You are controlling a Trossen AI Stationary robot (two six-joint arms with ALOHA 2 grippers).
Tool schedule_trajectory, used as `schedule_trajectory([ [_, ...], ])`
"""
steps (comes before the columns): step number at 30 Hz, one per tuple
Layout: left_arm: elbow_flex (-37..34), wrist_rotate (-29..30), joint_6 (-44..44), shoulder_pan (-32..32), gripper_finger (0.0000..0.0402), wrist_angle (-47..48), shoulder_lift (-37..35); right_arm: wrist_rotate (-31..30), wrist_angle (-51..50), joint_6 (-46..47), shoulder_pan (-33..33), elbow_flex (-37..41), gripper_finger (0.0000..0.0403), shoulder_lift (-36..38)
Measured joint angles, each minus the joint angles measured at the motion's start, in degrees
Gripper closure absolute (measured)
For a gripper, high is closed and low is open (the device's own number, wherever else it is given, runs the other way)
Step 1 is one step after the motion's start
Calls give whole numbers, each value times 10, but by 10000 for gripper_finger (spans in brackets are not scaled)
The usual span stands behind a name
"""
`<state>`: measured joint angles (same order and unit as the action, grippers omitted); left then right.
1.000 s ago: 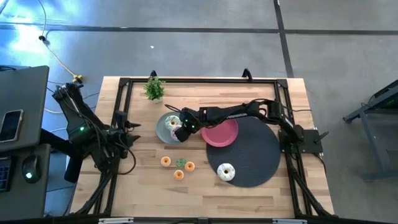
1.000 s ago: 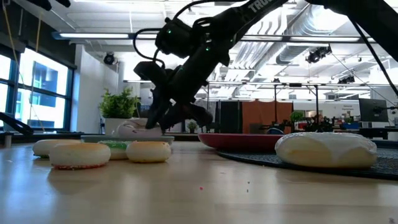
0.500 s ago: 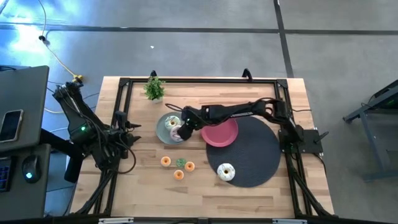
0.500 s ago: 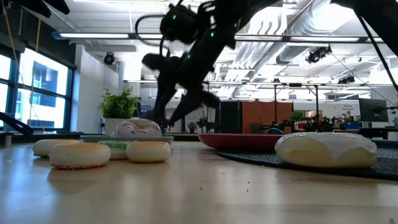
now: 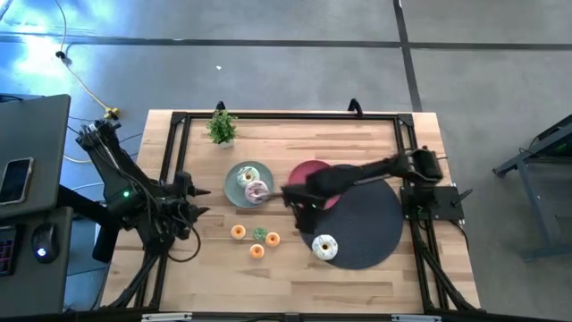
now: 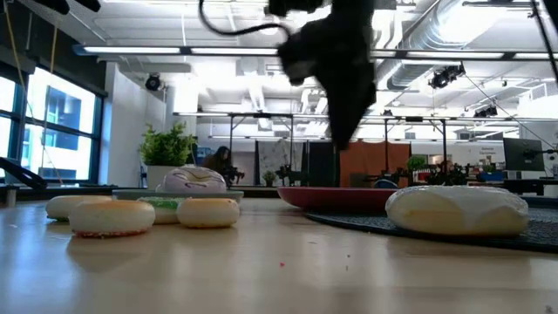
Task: Pick & Place donuts
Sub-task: Put the large white donut on the gray plate
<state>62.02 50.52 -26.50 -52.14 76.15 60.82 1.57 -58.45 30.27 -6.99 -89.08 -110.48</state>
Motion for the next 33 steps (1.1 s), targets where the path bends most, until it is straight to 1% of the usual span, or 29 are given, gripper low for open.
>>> schedule_trajectory([
  [2,0,2,8,0,183,-14,12,5,29,44,-32,54,197,37],
  [6,0,9,9,0,183,-32,37,1,99,179,-94,177,197,131],
  [8,0,9,8,0,183,-32,46,0,138,237,-115,235,197,165],
  [10,0,9,8,0,183,-33,51,0,179,278,-127,281,197,175],
  [12,0,9,8,0,183,-34,51,5,220,296,-130,312,197,173],
  [15,0,10,7,0,183,-42,51,4,259,306,-131,334,197,165],
  [19,0,0,-7,0,183,-44,51,0,270,308,-131,349,197,160],
  [23,0,0,-8,0,183,-43,51,13,327,310,-133,365,197,160],
  [27,0,9,-10,0,183,-42,51,15,344,324,-137,365,197,160],
  [30,0,9,-10,6,183,-41,51,38,347,314,-141,363,197,160],
  [33,0,-7,-8,25,183,-41,51,43,351,309,-147,347,197,160],
])
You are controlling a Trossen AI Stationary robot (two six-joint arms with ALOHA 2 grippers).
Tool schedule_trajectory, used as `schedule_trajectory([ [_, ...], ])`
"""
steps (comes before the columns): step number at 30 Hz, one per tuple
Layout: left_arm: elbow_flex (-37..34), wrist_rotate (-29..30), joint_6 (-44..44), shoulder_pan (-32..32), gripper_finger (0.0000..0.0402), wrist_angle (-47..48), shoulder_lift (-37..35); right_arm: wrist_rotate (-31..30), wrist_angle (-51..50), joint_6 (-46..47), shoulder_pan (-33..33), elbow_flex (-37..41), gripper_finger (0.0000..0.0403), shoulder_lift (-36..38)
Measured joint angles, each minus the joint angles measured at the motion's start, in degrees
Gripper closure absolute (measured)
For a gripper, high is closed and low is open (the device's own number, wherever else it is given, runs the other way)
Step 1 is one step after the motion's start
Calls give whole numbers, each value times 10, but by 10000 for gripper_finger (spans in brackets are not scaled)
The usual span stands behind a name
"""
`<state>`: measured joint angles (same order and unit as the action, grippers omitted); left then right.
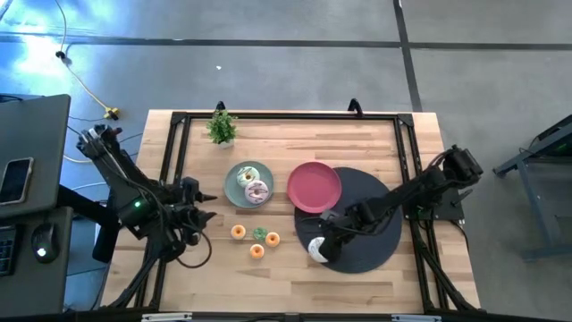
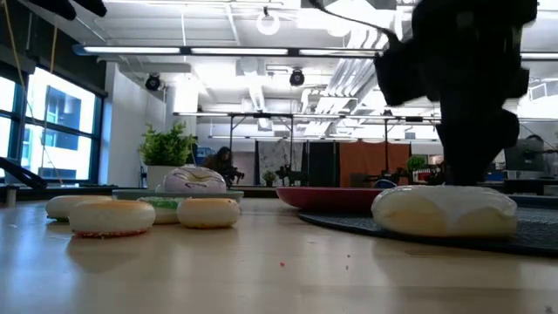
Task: Pick & Place donuts
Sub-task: Put the large white donut on the gray plate
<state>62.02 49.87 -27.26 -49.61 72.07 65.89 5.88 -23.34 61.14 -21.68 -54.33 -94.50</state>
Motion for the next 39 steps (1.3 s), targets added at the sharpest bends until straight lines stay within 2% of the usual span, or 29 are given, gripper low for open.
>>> schedule_trajectory([
  [6,0,-17,50,32,183,-14,0,-13,7,-1,-4,-1,197,-22],
  [10,0,-33,104,46,183,-50,0,-1,67,-5,-7,0,197,-59],
  [15,0,-43,120,46,183,-63,0,-5,76,7,-6,-1,204,-70],
  [19,0,-43,120,46,183,-60,0,-11,63,5,-4,0,254,-60],
  [25,0,-44,120,46,183,-45,0,-5,65,4,0,0,373,-43],
  [27,0,-45,120,46,183,-42,0,-4,73,4,-1,0,389,-25],
  [29,0,-45,120,46,183,-42,0,-11,86,20,3,-2,385,0],
  [31,0,-44,120,46,183,-42,0,-37,85,23,12,-21,378,21],
  [34,0,-37,119,46,183,-42,-4,-75,87,-34,49,-73,382,22],
  [39,1,-11,118,46,183,-41,-27,-82,72,-136,125,-193,393,-60],
])
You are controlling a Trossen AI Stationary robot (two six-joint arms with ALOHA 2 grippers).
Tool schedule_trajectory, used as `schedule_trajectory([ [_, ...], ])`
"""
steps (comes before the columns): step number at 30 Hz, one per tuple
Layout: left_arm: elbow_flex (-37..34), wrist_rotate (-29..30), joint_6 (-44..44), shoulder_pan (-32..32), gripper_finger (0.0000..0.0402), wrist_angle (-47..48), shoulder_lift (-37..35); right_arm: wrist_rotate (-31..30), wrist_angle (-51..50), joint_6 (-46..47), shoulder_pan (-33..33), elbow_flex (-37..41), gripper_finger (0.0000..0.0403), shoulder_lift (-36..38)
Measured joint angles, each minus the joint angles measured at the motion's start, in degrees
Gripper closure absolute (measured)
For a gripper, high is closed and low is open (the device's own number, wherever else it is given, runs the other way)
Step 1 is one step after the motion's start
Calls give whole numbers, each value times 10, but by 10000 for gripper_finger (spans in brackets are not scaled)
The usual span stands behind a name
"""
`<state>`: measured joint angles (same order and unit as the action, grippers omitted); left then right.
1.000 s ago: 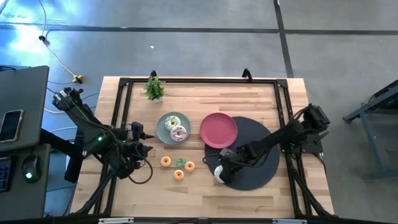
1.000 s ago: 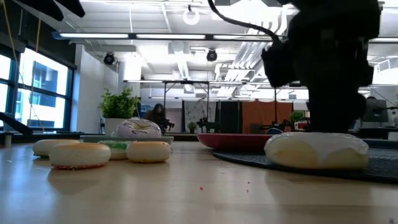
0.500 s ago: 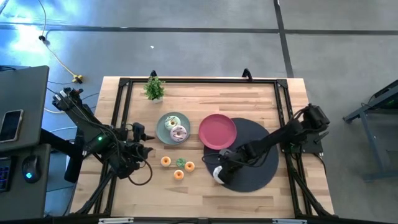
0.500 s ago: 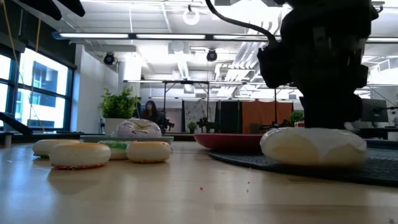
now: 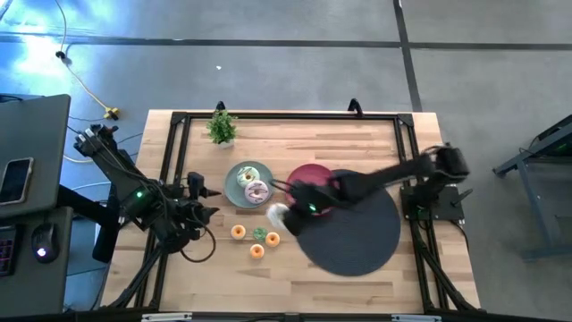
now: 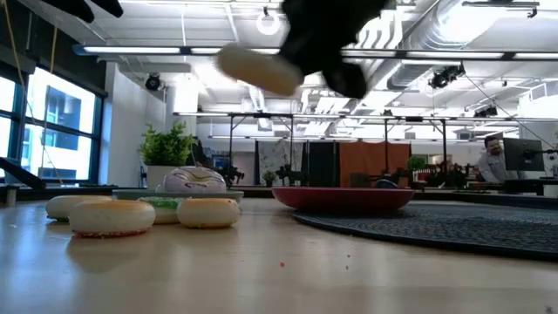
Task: Pick & Place donuts
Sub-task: Put the large white donut on the gray plate
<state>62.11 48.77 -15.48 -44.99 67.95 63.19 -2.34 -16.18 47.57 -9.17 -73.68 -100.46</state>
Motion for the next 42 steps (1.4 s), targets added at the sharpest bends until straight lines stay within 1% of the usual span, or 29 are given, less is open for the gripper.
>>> schedule_trajectory([
  [3,0,15,-19,-6,183,24,-33,29,-18,-16,41,-71,381,-69],
  [6,0,28,-42,-30,183,68,-73,40,-31,-33,69,-154,369,-136],
  [9,0,47,-47,-52,183,103,-109,26,-55,-54,87,-249,374,-190],
  [12,0,61,-47,-68,183,131,-144,26,-83,-64,102,-336,386,-242],
  [15,0,76,-47,-73,183,159,-174,30,-120,-60,116,-414,388,-297],
  [19,0,91,-39,-72,183,186,-206,55,-139,-34,130,-497,375,-365],
  [20,0,92,-38,-72,183,191,-213,55,-147,-27,132,-513,373,-378],
  [22,0,93,-36,-72,183,200,-227,35,-176,-20,132,-542,372,-399],
  [24,0,93,-24,-72,183,202,-236,15,-203,-15,132,-561,372,-406],
  [29,0,91,10,-72,183,206,-258,12,-208,-18,134,-569,366,-405],
  [34,0,90,33,-72,183,208,-280,15,-202,4,135,-568,332,-409],
  [39,0,90,51,-72,183,210,-298,36,-191,29,135,-567,292,-420],
  [42,0,89,52,-72,183,210,-304,28,-199,35,133,-567,273,-423],
])
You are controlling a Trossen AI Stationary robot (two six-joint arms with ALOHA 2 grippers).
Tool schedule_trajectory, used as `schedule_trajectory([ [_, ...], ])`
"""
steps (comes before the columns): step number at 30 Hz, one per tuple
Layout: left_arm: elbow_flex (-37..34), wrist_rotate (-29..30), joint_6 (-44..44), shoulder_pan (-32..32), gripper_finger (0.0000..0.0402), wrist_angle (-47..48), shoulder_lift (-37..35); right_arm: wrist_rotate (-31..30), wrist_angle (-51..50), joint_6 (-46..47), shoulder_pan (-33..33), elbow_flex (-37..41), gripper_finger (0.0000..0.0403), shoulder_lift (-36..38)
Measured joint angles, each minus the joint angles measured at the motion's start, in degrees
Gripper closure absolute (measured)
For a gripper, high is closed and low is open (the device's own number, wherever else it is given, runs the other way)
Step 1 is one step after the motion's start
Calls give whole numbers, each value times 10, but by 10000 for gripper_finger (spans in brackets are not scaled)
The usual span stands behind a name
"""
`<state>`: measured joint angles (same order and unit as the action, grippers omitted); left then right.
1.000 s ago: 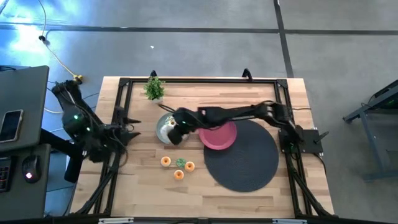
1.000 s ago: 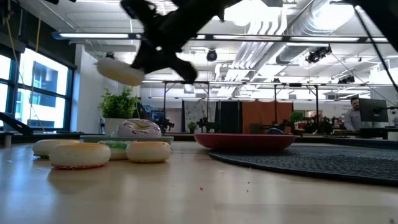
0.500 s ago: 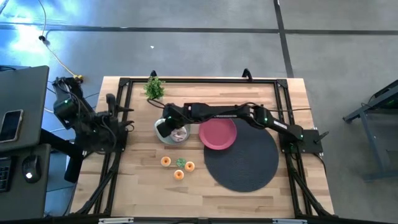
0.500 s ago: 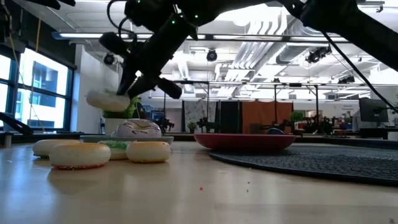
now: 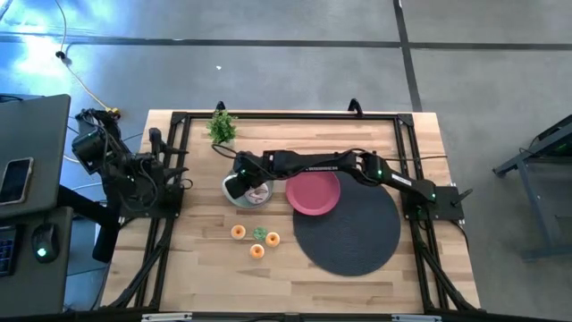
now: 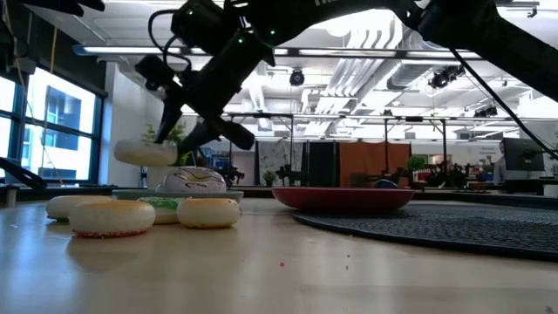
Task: Pick & Place donuts
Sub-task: Put the large white donut on the gray plate, then put the small yellow donut on the red plate
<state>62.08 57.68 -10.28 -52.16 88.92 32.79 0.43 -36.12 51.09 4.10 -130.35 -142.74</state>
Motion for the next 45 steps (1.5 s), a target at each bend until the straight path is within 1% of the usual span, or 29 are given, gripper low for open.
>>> schedule_trajectory([
  [4,0,-5,0,0,183,1,-1,-10,-11,1,0,0,257,-3],
  [8,0,-9,0,0,183,1,-1,-51,-12,-1,-3,0,244,-3],
  [11,0,-12,0,0,183,1,-1,-69,-31,-3,-3,0,241,-3],
  [14,0,-16,0,0,183,1,-1,-75,-37,-6,-3,-3,241,-3],
  [18,0,-16,0,0,183,0,1,-87,-49,-33,-3,-22,241,8],
  [22,0,-15,0,0,183,-5,1,-77,-90,-81,-8,-36,241,47],
  [26,0,-22,12,0,183,-13,1,-66,-185,-145,-34,-20,241,90],
  [27,0,-23,17,0,183,-17,1,-55,-207,-164,-43,-14,241,100],
  [30,0,-25,32,0,183,-28,5,1,-247,-199,-75,17,241,128],
  [32,0,-26,39,0,183,-30,11,33,-246,-191,-96,55,241,141],
  [34,-1,-30,40,0,183,-31,17,45,-243,-167,-117,106,241,147],
  [36,-1,-31,40,0,183,-31,24,46,-209,-146,-137,161,241,148],
  [41,-1,-32,38,0,183,-39,47,35,-36,-80,-166,255,241,150],
  [42,-1,-33,37,0,183,-40,51,25,-17,-64,-168,271,241,150],
  [45,-1,-47,36,0,183,-45,65,-16,-13,-46,-172,299,242,148],
])
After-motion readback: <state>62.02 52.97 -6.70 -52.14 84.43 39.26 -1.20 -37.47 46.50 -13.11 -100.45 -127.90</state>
